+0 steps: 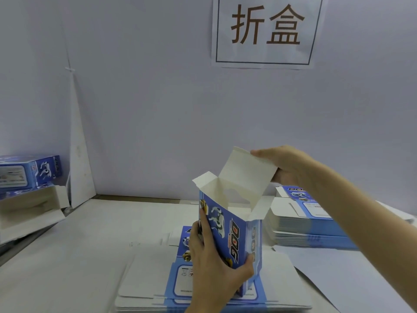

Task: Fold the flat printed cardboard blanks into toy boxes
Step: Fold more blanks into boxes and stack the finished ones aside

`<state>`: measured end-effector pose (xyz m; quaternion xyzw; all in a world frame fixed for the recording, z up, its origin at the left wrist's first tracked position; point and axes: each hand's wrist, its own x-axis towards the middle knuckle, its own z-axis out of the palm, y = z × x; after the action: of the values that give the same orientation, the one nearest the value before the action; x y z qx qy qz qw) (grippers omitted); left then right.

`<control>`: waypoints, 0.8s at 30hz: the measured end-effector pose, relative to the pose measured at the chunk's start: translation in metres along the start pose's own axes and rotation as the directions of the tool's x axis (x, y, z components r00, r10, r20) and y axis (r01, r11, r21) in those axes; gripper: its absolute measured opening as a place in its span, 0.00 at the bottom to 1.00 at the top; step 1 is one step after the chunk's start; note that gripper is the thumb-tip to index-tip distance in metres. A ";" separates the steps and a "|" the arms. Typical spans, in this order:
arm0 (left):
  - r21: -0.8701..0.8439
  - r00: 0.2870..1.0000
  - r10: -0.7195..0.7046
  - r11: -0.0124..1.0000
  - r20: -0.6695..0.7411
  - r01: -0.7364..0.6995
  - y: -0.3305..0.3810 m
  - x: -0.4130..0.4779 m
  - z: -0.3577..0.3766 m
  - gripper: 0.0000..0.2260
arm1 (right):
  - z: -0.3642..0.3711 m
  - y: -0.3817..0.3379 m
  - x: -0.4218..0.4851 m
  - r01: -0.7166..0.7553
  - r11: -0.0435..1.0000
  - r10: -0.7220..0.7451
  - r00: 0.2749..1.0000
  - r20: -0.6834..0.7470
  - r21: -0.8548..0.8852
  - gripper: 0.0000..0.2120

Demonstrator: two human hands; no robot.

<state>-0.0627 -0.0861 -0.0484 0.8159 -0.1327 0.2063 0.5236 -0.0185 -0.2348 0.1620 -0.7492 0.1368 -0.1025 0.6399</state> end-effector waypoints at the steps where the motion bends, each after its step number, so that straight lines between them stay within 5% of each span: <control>1: -0.004 1.000 -0.003 1.000 -0.001 0.003 0.000 0.000 0.000 0.50 | -0.001 0.000 0.002 -0.004 0.998 0.003 1.000 -0.007 -0.070 0.05; 3: -0.015 1.000 -0.007 1.000 -0.004 0.007 0.001 -0.001 0.001 0.53 | -0.003 0.003 0.004 0.012 0.986 -0.019 0.999 -0.042 -0.165 0.08; 8: -0.004 1.000 -0.018 1.000 0.005 0.018 0.001 0.000 0.001 0.54 | -0.004 0.015 0.001 0.005 0.997 -0.013 0.995 -0.098 -0.083 0.04; 13: -0.018 0.998 -0.032 0.999 0.052 0.033 0.002 0.001 0.000 0.54 | -0.006 0.022 0.000 0.154 0.985 -0.162 0.980 -0.118 -0.081 0.06; 17: -0.041 0.997 -0.054 0.998 0.057 0.056 0.003 0.004 -0.002 0.54 | -0.013 0.032 -0.003 0.186 0.950 -0.157 0.979 -0.129 0.252 0.05; 19: -0.062 0.996 -0.071 0.995 0.053 0.074 0.007 0.006 -0.003 0.55 | -0.018 0.058 -0.013 0.330 0.892 -0.247 0.928 -0.279 0.308 0.05; 21: -0.072 0.993 -0.102 0.992 0.053 0.106 0.009 0.008 -0.004 0.60 | -0.013 0.101 -0.033 0.484 0.856 -0.383 0.829 -0.406 0.181 0.08; 24: -0.107 0.991 -0.131 0.985 0.024 0.133 0.012 0.010 -0.002 0.53 | 0.006 0.165 -0.061 0.502 0.855 -0.473 0.858 -0.198 0.132 0.16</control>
<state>-0.0599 -0.0888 -0.0333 0.7950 -0.0937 0.1568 0.5785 -0.0858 -0.2325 -0.0004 -0.6882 -0.0175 -0.3327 0.6445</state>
